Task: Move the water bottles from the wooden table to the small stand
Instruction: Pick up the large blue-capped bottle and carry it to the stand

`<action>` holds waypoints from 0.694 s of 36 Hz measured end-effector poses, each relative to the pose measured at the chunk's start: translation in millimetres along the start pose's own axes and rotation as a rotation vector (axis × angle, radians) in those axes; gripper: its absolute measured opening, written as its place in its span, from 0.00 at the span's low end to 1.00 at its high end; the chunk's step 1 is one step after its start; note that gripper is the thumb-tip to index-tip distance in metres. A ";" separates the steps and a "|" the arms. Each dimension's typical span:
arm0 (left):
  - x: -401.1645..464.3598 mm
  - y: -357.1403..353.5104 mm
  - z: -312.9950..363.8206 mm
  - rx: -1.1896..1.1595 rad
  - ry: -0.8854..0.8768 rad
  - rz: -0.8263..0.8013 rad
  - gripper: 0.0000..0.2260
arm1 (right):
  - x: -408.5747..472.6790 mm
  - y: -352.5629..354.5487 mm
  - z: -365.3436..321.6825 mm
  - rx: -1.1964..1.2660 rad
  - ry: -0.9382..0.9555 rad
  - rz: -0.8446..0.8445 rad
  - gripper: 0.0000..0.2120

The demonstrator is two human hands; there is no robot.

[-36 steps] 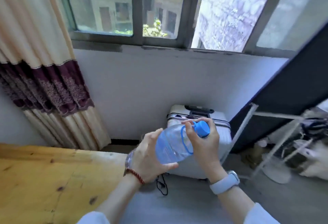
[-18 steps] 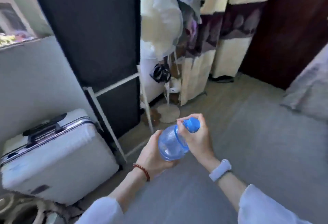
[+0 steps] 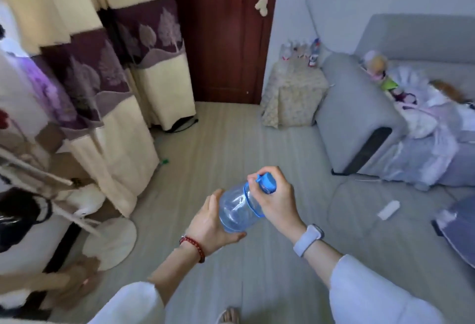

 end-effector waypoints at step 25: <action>524.3 -134.8 368.8 0.130 -0.201 -0.184 0.45 | 470.6 220.7 329.2 -0.161 -0.012 0.269 0.11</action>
Point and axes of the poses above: each hand's wrist, its own x-axis towards the middle knuckle, its own y-axis out of the back of the hand, z = x × y, the point moved 1 cm from there along x, towards the middle knuckle, and after that the axes turned 15 degrees about y, right-handed, at the moved point
